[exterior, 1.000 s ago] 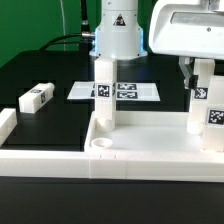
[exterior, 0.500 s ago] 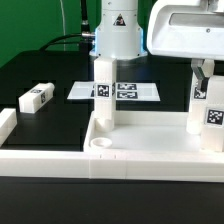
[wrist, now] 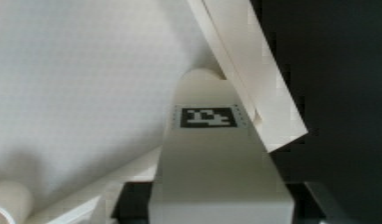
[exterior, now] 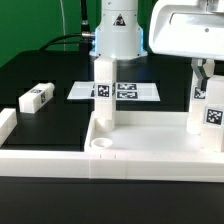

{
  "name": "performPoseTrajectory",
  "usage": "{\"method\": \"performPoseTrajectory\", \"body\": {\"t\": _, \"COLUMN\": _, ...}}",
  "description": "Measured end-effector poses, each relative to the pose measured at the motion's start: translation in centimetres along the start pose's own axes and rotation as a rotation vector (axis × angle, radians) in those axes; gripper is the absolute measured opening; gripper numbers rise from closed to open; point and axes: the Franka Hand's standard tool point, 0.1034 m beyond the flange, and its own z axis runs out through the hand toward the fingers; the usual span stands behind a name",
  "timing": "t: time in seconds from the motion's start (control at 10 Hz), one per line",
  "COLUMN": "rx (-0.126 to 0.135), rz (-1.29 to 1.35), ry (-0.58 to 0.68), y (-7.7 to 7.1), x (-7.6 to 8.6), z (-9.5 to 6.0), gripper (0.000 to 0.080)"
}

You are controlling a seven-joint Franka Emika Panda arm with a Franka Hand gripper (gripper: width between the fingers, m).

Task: Assemble desk

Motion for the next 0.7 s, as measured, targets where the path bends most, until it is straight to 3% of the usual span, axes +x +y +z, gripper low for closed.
{"method": "performPoseTrajectory", "body": {"t": 0.7, "rx": 0.032, "rz": 0.666, "ry": -0.029, "y": 0.07, "x": 0.00, "z": 0.04, "gripper": 0.0290}}
